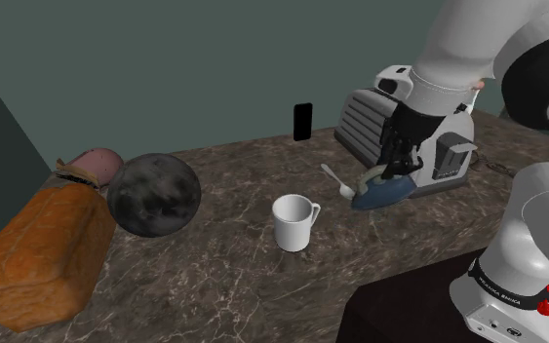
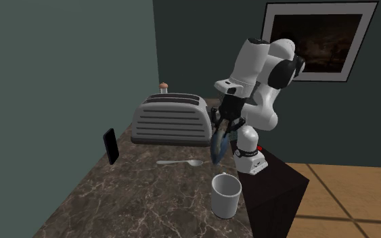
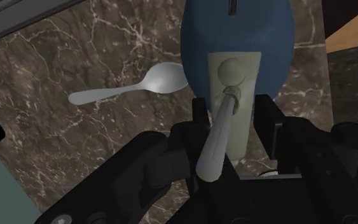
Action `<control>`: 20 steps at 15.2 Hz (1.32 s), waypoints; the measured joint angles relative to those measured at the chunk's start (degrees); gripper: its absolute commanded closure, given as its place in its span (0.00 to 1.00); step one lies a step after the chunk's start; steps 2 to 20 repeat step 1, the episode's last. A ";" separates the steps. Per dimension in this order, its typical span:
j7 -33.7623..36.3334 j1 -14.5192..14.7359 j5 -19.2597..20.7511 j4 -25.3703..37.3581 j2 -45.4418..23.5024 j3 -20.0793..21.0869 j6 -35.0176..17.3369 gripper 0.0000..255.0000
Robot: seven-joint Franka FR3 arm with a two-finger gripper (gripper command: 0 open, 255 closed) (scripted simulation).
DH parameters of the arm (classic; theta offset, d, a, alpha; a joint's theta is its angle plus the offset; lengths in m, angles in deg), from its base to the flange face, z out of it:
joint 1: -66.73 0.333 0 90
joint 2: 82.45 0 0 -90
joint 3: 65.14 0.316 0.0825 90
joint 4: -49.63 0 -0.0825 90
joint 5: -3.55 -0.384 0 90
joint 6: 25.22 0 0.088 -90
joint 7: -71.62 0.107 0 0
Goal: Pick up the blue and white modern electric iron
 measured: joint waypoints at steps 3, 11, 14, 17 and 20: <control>-0.01 0.00 -0.02 0.46 -0.02 0.02 0.44 1.00; -0.01 0.00 -0.02 0.46 -0.02 0.02 0.44 1.00; -0.01 0.00 -0.02 0.46 -0.02 0.02 0.44 1.00; -0.01 0.00 -0.02 0.46 -0.02 0.02 0.44 1.00; -0.01 0.00 -0.02 0.46 -0.02 0.02 0.44 1.00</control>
